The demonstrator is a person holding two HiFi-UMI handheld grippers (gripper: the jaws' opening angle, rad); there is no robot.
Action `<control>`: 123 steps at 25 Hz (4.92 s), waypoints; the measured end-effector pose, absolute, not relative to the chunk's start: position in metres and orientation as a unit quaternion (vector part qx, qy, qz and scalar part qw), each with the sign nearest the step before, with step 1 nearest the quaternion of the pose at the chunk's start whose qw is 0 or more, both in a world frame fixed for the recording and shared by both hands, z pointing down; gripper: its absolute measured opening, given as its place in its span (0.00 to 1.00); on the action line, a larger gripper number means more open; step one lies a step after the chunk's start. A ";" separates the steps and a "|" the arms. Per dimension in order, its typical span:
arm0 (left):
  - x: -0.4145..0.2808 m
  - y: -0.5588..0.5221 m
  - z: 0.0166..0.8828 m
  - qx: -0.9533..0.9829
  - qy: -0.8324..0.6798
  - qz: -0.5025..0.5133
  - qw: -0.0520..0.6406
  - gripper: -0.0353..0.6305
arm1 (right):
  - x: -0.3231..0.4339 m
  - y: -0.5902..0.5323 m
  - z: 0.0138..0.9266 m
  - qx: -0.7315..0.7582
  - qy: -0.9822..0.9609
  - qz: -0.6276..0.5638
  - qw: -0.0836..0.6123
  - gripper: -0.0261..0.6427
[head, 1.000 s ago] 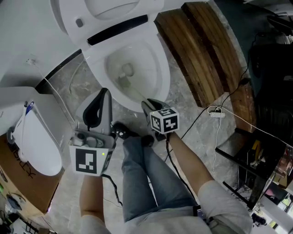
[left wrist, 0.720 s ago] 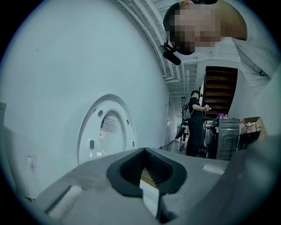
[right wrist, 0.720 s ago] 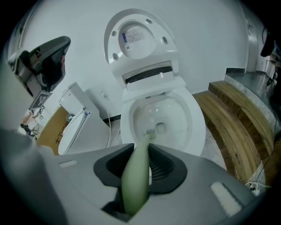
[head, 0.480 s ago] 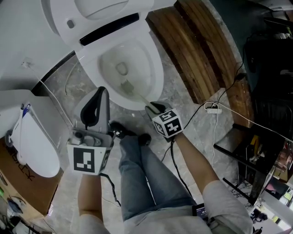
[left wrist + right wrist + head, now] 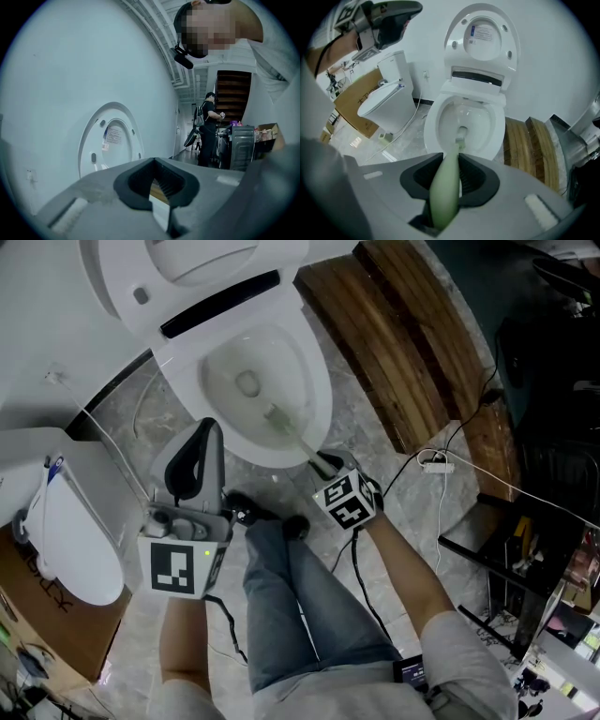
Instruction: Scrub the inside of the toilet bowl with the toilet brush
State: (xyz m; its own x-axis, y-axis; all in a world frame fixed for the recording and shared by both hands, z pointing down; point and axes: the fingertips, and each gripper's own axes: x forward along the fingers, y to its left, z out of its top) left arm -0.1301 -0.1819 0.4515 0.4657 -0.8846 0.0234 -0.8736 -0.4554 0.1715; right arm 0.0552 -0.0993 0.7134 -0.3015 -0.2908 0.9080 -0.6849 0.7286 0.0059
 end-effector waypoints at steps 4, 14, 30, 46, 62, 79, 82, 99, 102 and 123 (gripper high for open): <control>-0.128 -0.182 0.454 0.852 -0.515 -0.026 0.085 0.06 | 0.061 -0.105 0.714 0.317 -0.776 0.156 0.523 0.19; -0.135 -0.186 0.452 0.852 -0.517 -0.036 0.077 0.06 | 0.054 -0.125 0.726 0.323 -0.763 0.084 0.554 0.19; -0.169 -0.206 0.469 0.843 -0.529 -0.022 0.092 0.06 | 0.025 -0.198 0.741 0.343 -0.748 0.030 0.567 0.19; -0.209 -0.226 0.484 0.832 -0.544 -0.011 0.104 0.06 | -0.036 -0.250 0.751 0.307 -0.759 -0.014 0.574 0.19; -0.223 -0.232 0.484 0.826 -0.553 -0.022 0.105 0.06 | -0.077 -0.205 0.752 0.229 -0.807 0.004 0.544 0.19; -0.237 -0.230 0.497 0.821 -0.561 -0.003 0.109 0.06 | -0.052 -0.240 0.787 0.358 -0.770 0.216 0.482 0.19; -0.242 -0.231 0.495 0.817 -0.567 -0.001 0.105 0.06 | -0.052 -0.236 0.787 0.337 -0.781 0.219 0.479 0.19; -0.188 -0.233 0.467 0.814 -0.571 -0.038 0.096 0.06 | -0.012 -0.187 0.763 0.198 -0.807 0.194 0.522 0.19; -0.177 -0.233 0.467 0.807 -0.581 -0.035 0.101 0.06 | -0.002 -0.185 0.762 0.176 -0.805 0.173 0.539 0.19; -0.172 -0.241 0.469 0.783 -0.614 -0.008 0.103 0.06 | 0.022 -0.222 0.767 0.205 -0.779 0.096 0.584 0.19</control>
